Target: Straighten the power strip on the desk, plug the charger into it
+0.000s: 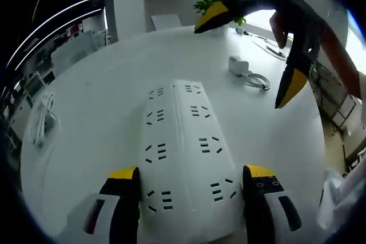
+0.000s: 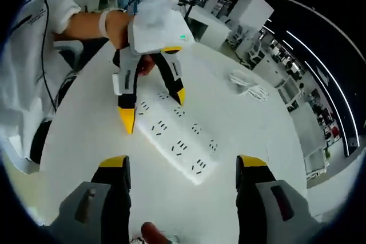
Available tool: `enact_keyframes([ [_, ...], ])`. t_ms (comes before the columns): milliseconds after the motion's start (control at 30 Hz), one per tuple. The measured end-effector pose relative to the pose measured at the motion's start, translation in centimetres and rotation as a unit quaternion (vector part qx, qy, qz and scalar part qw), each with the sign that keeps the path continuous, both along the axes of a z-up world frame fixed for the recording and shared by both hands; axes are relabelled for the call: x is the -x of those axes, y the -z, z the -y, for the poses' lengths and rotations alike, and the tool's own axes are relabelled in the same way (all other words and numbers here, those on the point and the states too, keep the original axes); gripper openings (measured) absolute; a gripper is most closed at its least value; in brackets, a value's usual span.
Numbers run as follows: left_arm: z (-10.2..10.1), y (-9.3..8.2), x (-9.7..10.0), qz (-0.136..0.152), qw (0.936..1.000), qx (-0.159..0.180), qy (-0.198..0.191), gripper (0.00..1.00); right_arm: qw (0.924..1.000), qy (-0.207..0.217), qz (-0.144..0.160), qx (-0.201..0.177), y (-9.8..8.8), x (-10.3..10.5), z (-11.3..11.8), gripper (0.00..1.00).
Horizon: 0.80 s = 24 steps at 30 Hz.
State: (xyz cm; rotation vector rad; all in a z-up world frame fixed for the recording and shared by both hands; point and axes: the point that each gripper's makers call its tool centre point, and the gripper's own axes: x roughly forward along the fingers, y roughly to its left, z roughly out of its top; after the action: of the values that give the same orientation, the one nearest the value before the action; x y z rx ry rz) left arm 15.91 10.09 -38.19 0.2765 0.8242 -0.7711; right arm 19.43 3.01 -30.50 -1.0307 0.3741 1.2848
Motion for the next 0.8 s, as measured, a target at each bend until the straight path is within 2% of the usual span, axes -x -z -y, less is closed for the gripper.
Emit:
enact_keyframes([
  [67, 0.0, 0.0, 0.0, 0.0, 1.0, 0.001, -0.001, 0.74, 0.9997, -0.014, -0.01, 0.016, 0.6, -0.3, -0.4, 0.75],
  [233, 0.1, 0.0, 0.2, 0.0, 1.0, 0.0, -0.001, 0.74, 0.9975, -0.037, -0.004, 0.059, 2.0, -1.8, -0.9, 0.76],
  [333, 0.2, -0.1, 0.3, 0.0, 1.0, 0.001, -0.001, 0.74, 0.9948, -0.045, -0.029, 0.086, 3.0, -2.1, -0.9, 0.73],
  [400, 0.2, -0.1, 0.3, 0.0, 1.0, 0.0, 0.0, 0.74, 0.9932, -0.054, -0.026, 0.099, 3.4, -2.5, -1.2, 0.74],
  [500, 0.2, -0.1, 0.4, 0.0, 1.0, 0.001, 0.0, 0.74, 0.9882, -0.078, -0.019, 0.13, 4.0, -2.7, -1.6, 0.75],
  [600, 0.2, -0.1, 0.4, 0.0, 1.0, 0.001, -0.001, 0.74, 0.9821, -0.099, -0.026, 0.158, 4.6, -2.8, -2.2, 0.76],
  [700, 0.2, -0.1, 0.4, -0.001, 1.0, 0.0, -0.001, 0.74, 0.9725, -0.116, -0.025, 0.2, 5.4, -3.5, -2.5, 0.75],
  [733, 0.2, -0.1, 0.4, -0.001, 1.0, -0.001, -0.001, 0.74, 0.9714, -0.117, -0.024, 0.205, 5.6, -3.7, -2.8, 0.75],
  [800, 0.2, -0.1, 0.4, -0.001, 1.0, 0.0, -0.001, 0.74, 0.9634, -0.136, -0.03, 0.229, 6.0, -3.7, -2.9, 0.74],
])
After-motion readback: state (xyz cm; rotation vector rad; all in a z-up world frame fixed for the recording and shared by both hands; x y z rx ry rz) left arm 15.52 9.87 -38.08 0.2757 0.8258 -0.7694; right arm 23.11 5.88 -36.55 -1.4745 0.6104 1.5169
